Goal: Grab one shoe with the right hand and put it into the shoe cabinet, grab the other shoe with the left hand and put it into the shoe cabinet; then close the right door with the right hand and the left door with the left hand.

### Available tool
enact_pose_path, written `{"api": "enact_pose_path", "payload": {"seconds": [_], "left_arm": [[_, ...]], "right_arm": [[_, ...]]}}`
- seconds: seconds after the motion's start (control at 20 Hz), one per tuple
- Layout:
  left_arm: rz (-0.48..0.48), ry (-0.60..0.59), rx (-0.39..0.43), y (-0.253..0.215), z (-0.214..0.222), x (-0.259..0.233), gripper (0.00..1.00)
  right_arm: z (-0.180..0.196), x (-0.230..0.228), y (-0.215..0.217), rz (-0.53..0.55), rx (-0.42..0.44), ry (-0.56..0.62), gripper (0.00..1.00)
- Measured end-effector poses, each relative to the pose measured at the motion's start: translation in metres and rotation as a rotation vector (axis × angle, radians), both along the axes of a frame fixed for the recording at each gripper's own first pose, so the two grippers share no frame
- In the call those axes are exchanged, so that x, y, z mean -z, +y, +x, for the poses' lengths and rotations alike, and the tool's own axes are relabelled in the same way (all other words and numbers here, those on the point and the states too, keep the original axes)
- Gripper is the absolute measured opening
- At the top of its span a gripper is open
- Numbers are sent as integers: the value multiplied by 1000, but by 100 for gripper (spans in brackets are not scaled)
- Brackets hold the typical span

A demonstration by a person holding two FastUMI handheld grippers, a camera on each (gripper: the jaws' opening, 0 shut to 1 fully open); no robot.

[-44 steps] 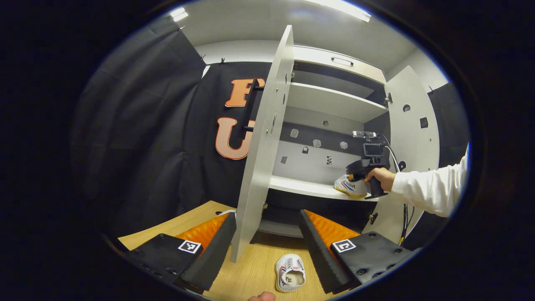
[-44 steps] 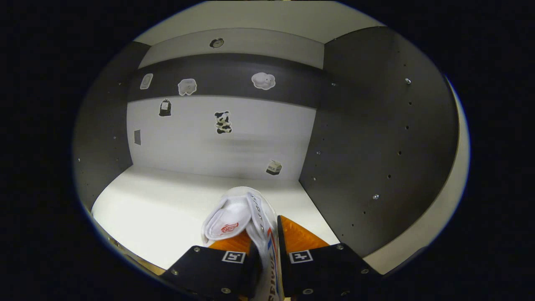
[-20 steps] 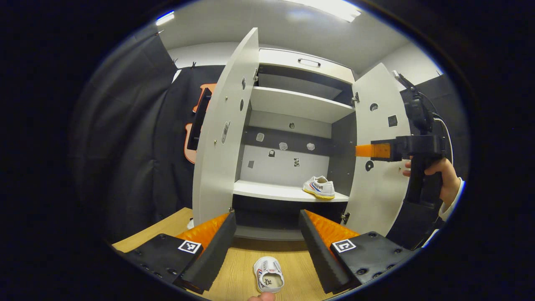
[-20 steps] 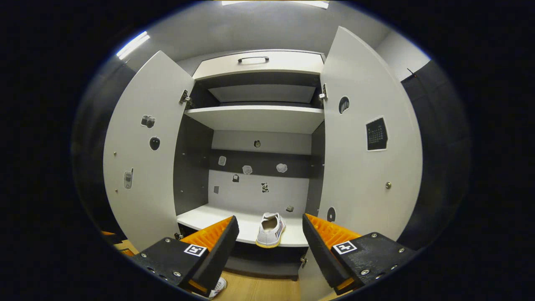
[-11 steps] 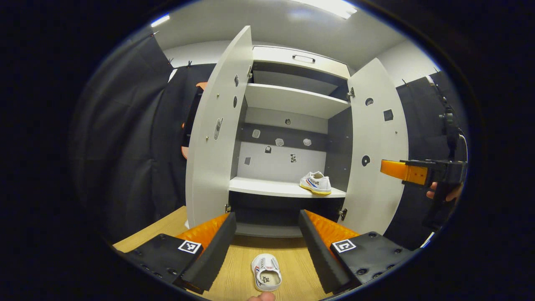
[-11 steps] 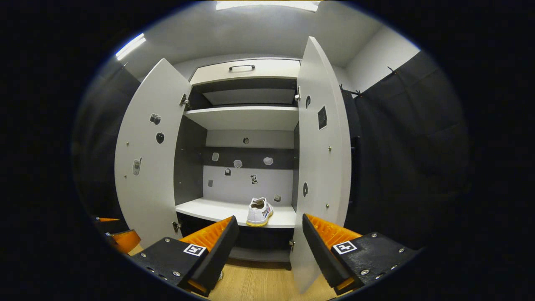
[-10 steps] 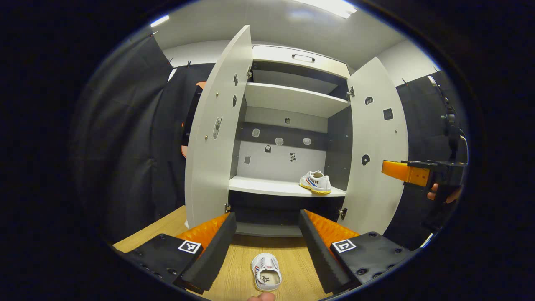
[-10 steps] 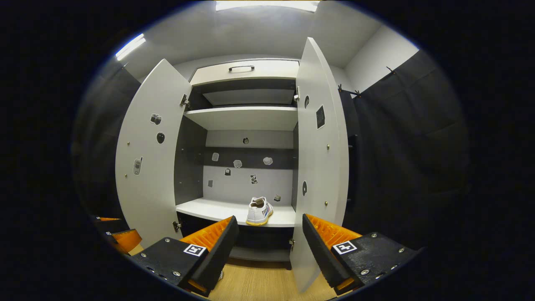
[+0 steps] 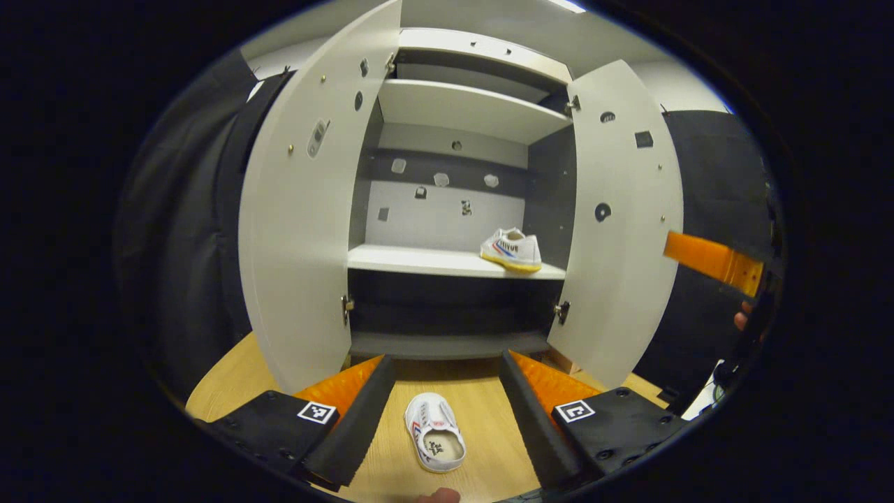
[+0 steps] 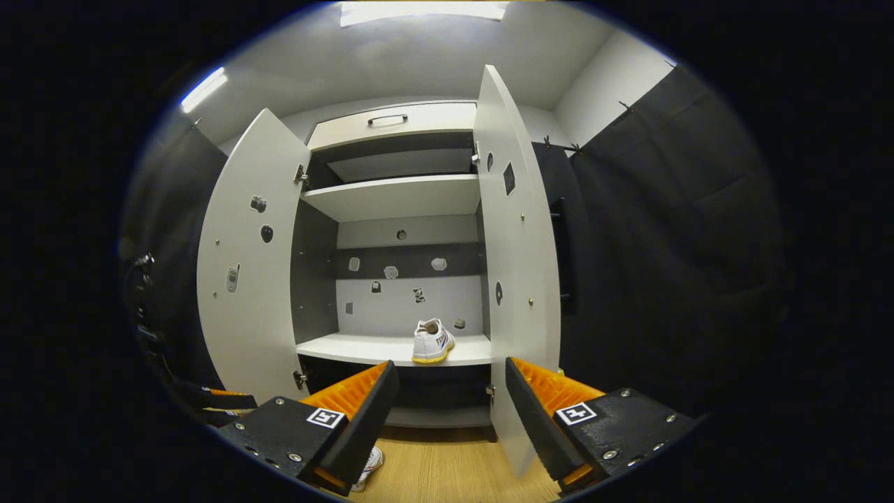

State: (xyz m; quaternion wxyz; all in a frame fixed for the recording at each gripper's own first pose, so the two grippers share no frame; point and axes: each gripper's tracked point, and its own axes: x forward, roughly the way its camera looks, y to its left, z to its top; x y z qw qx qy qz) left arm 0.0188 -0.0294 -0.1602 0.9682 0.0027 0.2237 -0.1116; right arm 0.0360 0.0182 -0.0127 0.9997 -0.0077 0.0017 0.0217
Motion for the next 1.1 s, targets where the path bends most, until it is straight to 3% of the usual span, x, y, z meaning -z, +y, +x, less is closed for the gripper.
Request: {"api": "enact_pose_path", "payload": {"seconds": [0.2, 0.45, 0.75, 1.1], "left_arm": [[74, 212, 31, 11, -16, 105, 98], [99, 393, -26, 30, -22, 189, 99], [144, 463, -70, 55, 9, 248, 99], [121, 376, -106, 51, 51, 266, 99]], "right_arm": [[-11, 10, -14, -20, 22, 15, 94], [-17, 19, -23, -20, 35, 39, 94], [-16, 20, -30, -21, 54, 55, 94], [-17, 27, -39, -73, 72, 103, 94]]}}
